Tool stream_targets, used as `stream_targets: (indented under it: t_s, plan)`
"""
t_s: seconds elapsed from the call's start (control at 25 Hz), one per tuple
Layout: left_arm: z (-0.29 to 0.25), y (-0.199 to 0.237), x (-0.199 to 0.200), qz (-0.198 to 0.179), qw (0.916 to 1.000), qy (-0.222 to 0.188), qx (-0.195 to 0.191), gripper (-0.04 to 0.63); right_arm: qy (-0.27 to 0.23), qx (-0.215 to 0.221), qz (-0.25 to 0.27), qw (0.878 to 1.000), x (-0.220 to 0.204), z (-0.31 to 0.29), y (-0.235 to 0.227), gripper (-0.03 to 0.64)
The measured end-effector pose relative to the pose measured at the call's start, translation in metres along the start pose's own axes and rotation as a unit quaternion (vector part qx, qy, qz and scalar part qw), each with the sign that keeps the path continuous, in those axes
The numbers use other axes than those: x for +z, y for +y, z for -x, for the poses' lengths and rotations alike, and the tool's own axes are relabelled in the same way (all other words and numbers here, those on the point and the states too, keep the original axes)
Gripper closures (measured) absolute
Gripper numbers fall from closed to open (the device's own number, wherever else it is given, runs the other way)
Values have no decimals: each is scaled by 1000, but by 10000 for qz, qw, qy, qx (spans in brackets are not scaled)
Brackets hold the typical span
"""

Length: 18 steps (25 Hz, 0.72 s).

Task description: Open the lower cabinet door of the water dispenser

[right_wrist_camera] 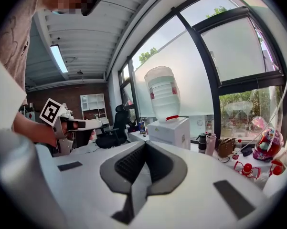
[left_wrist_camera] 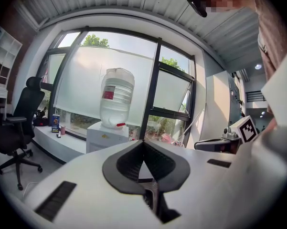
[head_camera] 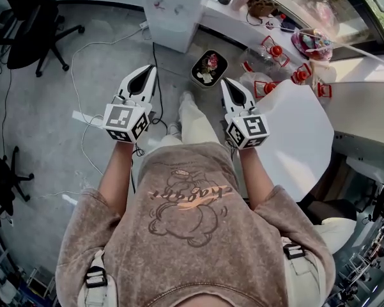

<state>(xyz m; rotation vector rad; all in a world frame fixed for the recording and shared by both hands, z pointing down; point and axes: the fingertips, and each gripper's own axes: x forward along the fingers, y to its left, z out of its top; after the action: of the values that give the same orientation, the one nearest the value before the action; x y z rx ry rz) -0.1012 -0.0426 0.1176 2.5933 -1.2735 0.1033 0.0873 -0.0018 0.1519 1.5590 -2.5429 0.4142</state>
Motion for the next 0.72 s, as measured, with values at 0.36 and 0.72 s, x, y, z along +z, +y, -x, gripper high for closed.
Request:
stream_targets:
  t_s: [0.36, 0.72]
  plan:
    - [-51, 28, -3, 35, 10000, -16, 37, 578, -96, 54, -86, 9999, -1, -54, -43, 614]
    - [-110, 58, -41, 2, 10000, 20, 62, 578, -22, 258, -173, 9995, -40, -113, -84, 614]
